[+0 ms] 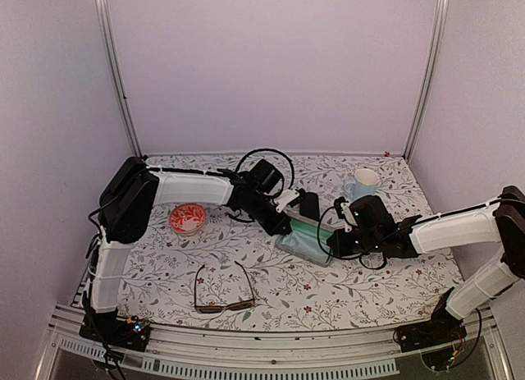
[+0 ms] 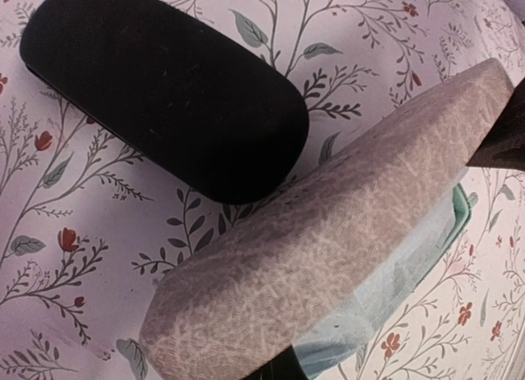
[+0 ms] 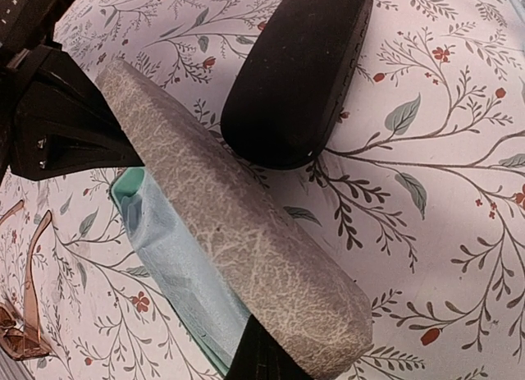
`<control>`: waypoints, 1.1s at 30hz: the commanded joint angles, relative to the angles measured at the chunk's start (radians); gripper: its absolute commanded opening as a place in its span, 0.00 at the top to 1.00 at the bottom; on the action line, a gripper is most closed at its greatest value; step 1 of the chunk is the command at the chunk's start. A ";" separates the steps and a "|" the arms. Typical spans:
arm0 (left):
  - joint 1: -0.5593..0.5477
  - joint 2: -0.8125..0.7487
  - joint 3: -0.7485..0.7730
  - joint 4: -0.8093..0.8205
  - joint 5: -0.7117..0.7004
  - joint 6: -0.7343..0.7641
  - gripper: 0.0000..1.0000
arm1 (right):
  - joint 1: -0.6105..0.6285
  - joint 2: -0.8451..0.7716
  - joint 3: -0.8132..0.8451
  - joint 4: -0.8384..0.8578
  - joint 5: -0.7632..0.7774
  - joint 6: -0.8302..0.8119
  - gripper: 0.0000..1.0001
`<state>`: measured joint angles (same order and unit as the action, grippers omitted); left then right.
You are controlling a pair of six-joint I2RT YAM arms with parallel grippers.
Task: Organize the sunglasses
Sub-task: Place the folded cleaning cloth in the sunglasses case.
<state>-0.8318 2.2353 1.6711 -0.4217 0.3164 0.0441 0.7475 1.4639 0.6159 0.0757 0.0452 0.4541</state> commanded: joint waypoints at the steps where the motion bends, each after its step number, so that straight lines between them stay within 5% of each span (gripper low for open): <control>1: 0.012 0.015 0.021 0.000 -0.008 -0.005 1.00 | -0.007 0.004 0.017 0.028 0.016 -0.009 1.00; 14: -0.008 0.005 0.006 0.006 -0.034 -0.010 1.00 | -0.001 -0.003 -0.001 0.035 0.006 -0.005 0.94; 33: -0.027 -0.049 -0.034 0.047 -0.073 -0.035 0.78 | 0.048 -0.037 -0.001 0.013 0.016 0.015 0.86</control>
<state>-0.8474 2.2349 1.6611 -0.4034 0.2562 0.0181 0.7734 1.4429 0.6159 0.0814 0.0509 0.4561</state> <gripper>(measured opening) 0.200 0.143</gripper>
